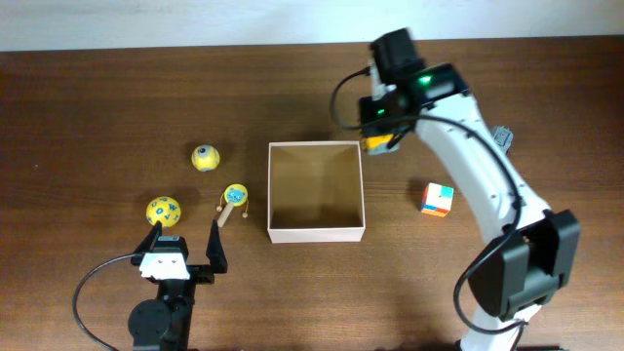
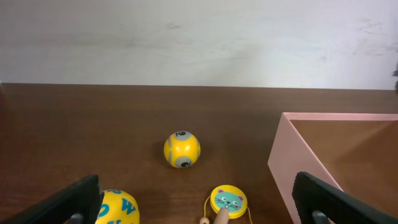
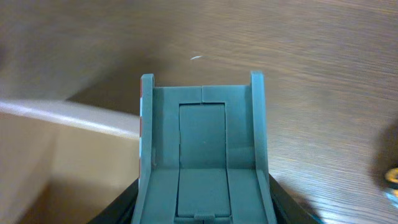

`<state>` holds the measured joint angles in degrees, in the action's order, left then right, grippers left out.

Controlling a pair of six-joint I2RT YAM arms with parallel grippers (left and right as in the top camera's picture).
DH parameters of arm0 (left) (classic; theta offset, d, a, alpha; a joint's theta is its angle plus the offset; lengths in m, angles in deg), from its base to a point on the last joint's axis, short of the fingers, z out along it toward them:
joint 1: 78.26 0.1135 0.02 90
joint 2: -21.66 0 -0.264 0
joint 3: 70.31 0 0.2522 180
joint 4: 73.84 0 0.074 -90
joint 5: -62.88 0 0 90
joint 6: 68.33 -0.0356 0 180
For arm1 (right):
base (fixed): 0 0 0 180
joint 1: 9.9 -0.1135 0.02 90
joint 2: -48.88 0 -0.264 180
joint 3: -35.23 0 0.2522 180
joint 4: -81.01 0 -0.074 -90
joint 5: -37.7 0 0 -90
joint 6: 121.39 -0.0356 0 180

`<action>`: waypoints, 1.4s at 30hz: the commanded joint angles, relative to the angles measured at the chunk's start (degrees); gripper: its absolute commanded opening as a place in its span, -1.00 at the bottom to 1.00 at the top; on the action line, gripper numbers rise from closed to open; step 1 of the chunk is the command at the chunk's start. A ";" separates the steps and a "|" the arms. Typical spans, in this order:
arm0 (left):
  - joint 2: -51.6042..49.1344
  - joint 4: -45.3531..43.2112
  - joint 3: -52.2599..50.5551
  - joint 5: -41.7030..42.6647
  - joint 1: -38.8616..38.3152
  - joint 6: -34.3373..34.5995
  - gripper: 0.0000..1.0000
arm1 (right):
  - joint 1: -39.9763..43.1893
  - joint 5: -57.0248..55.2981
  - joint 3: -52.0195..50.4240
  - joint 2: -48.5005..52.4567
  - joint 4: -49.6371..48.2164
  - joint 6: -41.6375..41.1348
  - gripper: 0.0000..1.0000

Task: Pack container
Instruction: 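Lift the truck with the right gripper and carry it over the box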

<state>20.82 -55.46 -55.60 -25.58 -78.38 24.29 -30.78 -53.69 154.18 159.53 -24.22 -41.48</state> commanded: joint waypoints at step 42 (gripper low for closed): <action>0.39 -0.09 -0.42 0.81 0.28 -0.90 0.98 | -23.74 -12.90 0.61 8.68 -7.28 -28.63 -0.16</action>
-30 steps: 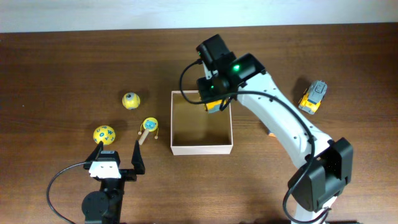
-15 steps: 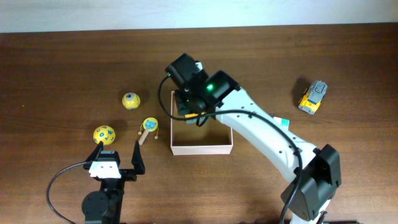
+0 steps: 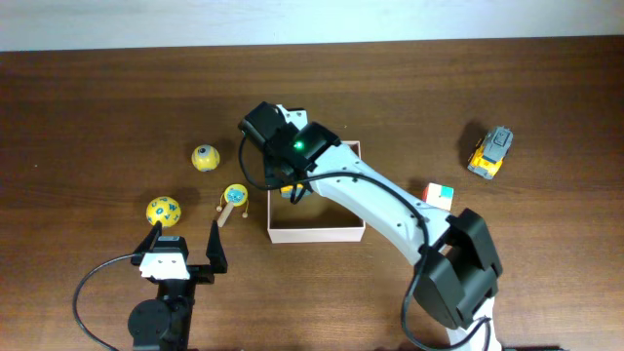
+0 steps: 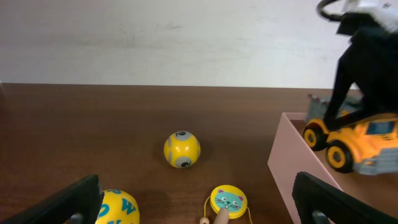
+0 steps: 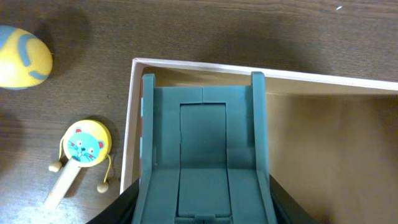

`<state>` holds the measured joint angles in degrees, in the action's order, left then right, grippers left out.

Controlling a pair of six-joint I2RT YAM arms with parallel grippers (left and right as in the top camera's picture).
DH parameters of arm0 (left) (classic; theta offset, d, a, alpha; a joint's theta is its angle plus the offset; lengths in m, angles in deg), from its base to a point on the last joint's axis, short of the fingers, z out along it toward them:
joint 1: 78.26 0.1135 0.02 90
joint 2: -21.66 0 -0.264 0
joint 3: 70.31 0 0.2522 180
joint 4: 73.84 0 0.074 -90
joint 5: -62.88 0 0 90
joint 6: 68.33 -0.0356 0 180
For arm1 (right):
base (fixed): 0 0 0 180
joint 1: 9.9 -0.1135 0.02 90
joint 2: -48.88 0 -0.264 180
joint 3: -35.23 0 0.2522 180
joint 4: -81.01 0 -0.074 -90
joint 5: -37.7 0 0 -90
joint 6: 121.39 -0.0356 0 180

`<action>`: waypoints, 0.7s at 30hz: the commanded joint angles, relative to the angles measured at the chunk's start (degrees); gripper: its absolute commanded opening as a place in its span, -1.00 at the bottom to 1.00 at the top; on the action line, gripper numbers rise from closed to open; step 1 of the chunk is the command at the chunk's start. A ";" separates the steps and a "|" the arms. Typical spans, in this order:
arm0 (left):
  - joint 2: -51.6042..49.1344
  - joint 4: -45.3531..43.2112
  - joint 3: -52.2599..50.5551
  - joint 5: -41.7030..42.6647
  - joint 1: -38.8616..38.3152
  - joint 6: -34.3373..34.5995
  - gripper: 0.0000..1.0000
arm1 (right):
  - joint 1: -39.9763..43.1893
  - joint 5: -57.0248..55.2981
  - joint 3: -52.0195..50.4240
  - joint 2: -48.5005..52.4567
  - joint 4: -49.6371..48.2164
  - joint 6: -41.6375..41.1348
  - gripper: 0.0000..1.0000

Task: Pack container
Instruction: 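Lift the truck with the right gripper and carry it over the box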

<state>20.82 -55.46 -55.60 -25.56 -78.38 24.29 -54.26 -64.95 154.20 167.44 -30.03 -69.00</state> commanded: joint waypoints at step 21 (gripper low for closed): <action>0.39 -0.09 -0.42 0.79 0.28 -0.90 0.98 | -0.26 -3.08 0.55 8.22 -6.03 -3.39 -0.17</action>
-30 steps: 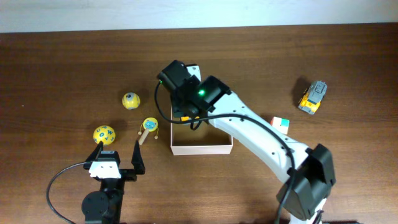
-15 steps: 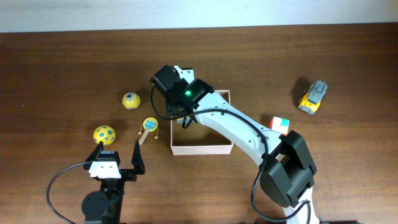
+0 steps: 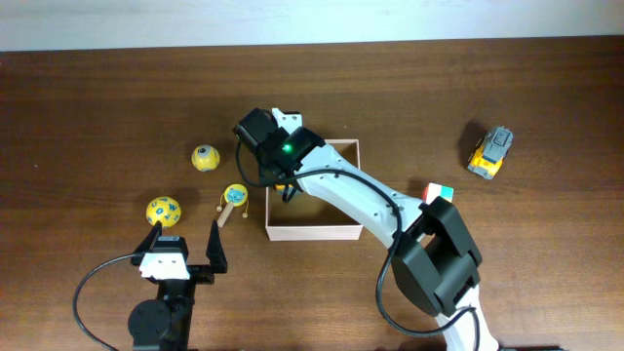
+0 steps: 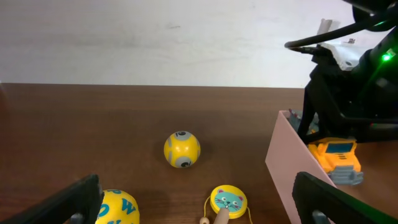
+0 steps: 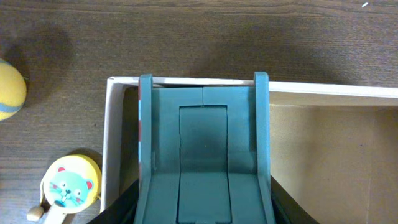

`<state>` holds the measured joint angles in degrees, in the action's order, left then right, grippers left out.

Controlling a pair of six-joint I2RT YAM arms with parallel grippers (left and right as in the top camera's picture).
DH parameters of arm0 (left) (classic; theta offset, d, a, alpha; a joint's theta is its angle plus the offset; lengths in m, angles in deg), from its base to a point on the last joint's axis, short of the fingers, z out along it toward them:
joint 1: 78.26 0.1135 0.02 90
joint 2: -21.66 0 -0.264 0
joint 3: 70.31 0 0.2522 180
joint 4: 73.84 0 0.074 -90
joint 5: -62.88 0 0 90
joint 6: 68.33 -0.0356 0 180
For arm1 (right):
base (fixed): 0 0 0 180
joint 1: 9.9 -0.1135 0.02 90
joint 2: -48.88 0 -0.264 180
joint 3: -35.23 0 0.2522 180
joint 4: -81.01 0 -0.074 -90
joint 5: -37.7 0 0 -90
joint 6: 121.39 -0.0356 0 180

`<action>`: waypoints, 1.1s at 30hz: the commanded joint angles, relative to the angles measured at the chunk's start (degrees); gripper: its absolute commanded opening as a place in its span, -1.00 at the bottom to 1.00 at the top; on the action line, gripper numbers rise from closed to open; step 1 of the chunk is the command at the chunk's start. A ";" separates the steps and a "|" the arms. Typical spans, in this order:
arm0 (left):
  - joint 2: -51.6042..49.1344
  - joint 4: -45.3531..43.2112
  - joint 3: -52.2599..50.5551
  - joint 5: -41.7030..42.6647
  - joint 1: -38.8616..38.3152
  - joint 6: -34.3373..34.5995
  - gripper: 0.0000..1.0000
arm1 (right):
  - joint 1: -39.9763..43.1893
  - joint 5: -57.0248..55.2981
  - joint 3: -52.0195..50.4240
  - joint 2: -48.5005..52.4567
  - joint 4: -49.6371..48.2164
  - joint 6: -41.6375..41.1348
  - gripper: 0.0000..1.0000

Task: Pack container
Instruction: 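Lift the truck with the right gripper and carry it over the box, then lower the truck into the box and open the right gripper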

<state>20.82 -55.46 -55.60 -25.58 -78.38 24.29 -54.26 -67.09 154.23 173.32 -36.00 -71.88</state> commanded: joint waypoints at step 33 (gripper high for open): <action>0.39 -0.09 -0.42 0.81 0.28 -0.90 0.99 | -0.26 -0.68 3.78 -1.22 2.40 6.01 0.25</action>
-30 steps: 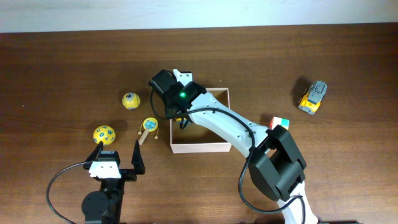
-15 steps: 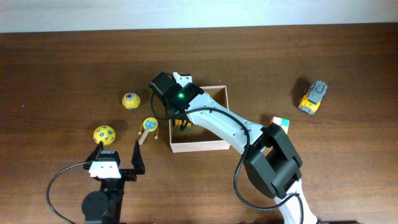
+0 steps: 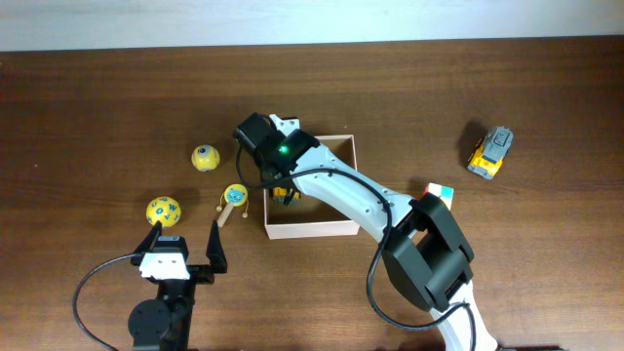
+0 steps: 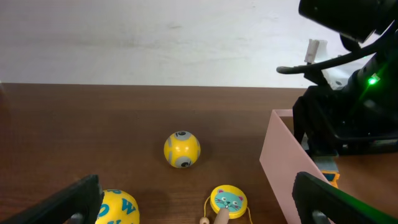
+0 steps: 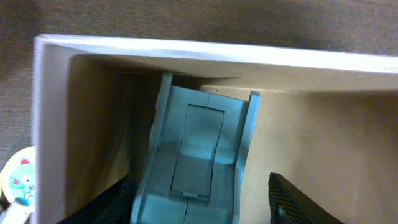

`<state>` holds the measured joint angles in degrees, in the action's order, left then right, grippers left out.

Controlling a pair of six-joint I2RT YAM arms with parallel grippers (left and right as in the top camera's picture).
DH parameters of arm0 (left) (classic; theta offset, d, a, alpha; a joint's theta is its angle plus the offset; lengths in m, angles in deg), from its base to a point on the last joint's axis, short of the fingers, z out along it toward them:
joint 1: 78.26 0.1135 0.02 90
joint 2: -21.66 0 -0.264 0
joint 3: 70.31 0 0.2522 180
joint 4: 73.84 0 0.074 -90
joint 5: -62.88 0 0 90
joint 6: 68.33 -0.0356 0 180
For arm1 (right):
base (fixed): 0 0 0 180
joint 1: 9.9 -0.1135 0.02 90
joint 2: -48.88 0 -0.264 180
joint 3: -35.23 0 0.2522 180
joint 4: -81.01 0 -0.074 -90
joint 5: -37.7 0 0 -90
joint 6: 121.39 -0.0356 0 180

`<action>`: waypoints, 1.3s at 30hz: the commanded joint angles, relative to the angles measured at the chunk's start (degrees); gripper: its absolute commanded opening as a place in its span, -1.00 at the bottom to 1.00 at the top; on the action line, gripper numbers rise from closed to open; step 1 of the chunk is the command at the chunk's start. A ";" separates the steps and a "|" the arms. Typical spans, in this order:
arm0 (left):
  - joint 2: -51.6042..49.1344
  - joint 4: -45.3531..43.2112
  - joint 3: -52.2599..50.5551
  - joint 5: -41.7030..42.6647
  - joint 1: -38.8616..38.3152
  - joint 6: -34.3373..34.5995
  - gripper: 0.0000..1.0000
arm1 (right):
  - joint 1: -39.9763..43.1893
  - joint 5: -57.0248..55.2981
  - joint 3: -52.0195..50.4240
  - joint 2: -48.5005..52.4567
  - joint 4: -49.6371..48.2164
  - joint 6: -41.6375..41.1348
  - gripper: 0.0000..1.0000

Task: Pack container
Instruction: 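Lower the truck into the box and open the right gripper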

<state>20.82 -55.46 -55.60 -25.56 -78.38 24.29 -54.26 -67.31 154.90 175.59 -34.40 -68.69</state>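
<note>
The open cardboard box (image 3: 327, 227) stands mid-table. My right gripper (image 5: 199, 208) is down inside its left end, fingers (image 5: 109, 202) spread wide on both sides of a yellow dump truck with a grey bed (image 5: 196, 146). The truck lies slightly tilted on the box floor (image 3: 284, 194). On the table left of the box lie a small yellow ball (image 3: 205, 157), a cat-face rattle drum (image 3: 234, 198) and a lettered yellow ball (image 3: 163, 210). My left gripper (image 3: 185, 249) rests open at the front left, the rattle (image 4: 228, 200) just ahead of it.
A second yellow truck (image 3: 489, 153) sits at the far right of the table. A colour cube (image 3: 439, 193) lies right of the box, partly under my right arm. The box's pink wall (image 4: 283, 168) stands close to my left gripper's right finger.
My right gripper has gone lower into the box's left end and opened. The truck, then clamped between its fingers, now lies free and tilted on the box floor. The left arm is unchanged.
My right gripper first held the truck above the table off the box's far right corner. It then held it over the box's far left corner, then at the left wall. Now the truck rests in the box with the fingers open around it.
</note>
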 commanded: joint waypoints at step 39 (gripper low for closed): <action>0.39 -0.09 -0.42 0.79 0.28 -0.90 0.99 | 5.51 -4.31 -1.42 -4.42 5.70 -1.14 0.27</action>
<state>20.82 -55.46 -55.60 -25.56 -78.38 24.29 -49.58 -70.30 154.51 172.23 -28.28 -68.71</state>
